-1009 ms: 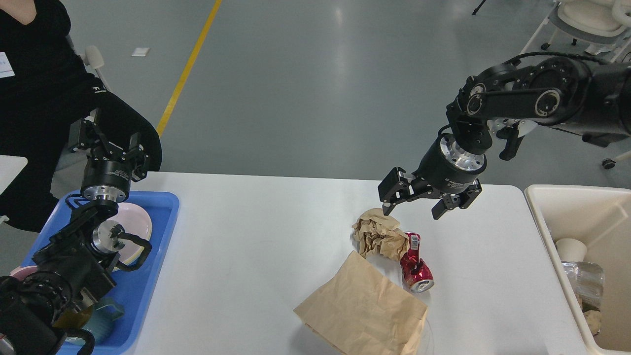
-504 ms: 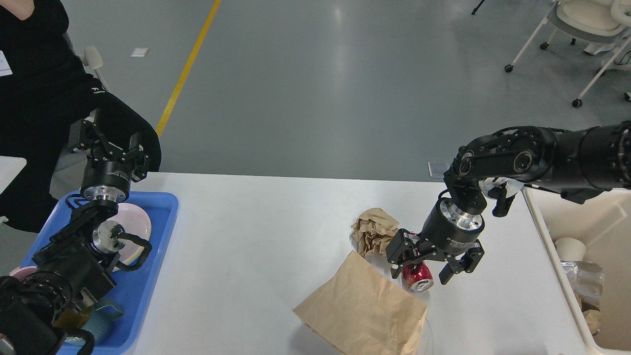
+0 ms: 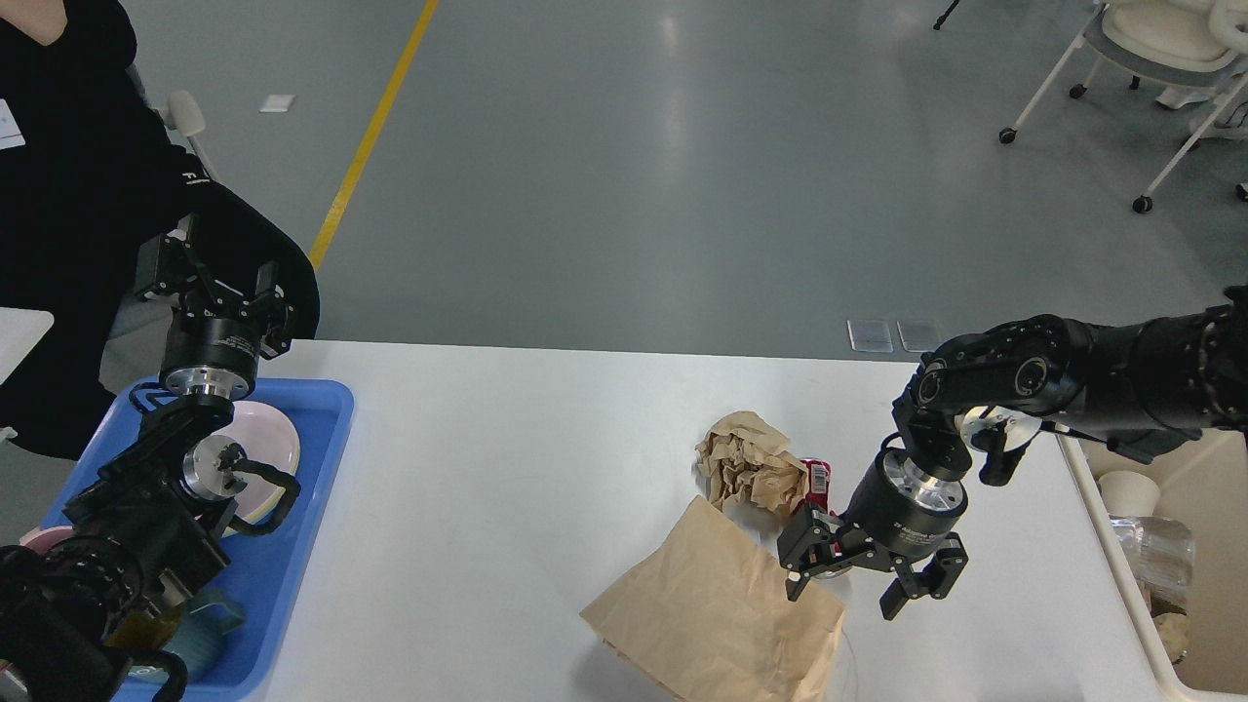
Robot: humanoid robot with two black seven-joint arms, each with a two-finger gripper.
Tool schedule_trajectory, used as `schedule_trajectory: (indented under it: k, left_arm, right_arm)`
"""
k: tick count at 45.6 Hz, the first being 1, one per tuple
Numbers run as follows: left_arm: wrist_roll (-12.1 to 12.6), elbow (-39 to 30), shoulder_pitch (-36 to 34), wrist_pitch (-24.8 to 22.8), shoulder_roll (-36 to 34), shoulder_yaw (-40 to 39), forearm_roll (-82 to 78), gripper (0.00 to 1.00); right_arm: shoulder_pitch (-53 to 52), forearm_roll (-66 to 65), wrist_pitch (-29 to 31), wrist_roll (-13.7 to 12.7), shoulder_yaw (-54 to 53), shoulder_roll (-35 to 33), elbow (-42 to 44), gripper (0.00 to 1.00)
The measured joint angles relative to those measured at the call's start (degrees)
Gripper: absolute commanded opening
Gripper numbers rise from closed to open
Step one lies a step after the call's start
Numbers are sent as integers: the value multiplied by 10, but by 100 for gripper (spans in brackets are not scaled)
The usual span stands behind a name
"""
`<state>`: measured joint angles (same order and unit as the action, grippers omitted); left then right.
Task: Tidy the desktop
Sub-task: 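Reach the right gripper to the flat brown paper bag and grasp it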
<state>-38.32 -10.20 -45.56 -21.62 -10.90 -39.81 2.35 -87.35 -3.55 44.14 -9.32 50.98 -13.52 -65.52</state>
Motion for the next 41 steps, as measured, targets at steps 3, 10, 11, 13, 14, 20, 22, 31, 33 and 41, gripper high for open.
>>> schedule_trajectory:
  k: [3,10,11,13,14,20,22,31,33,41]
  left_arm:
    - [0,0,0,0,0,0,0,96]
    - [0,0,0,0,0,0,0,96]
    - [0,0,0,0,0,0,0,96]
    - [0,0,0,0,0,0,0,96]
    - [0,0,0,0,0,0,0,96]
    - [0,0,0,0,0,0,0,96]
    - [0,0,0,0,0,0,0,96]
    - [0,0,0,0,0,0,0,96]
    - [0,0,0,0,0,0,0,96]
    - [0,0,0,0,0,0,0,96]
  right_arm:
    - [8,0,0,0,-2,0,1,100]
    - [25,6,-1,0,-7,-1,6,100]
    - [27,7,-2,0,-8,-1,8,100]
    - [32,8,-2,0,-13,-1,11,100]
    - [36,8,-2,0,-17,-1,12,100]
    - [50,9,-4,0,-32,-9,19,100]
    - [54,10,-6,0,-37,-13,21,100]
    - [72,10,-13,0,-45,-17,34,100]
    - [77,10,-15,0,-45,-17,38,100]
    - [93,11,-34,0,-46,-17,44,100]
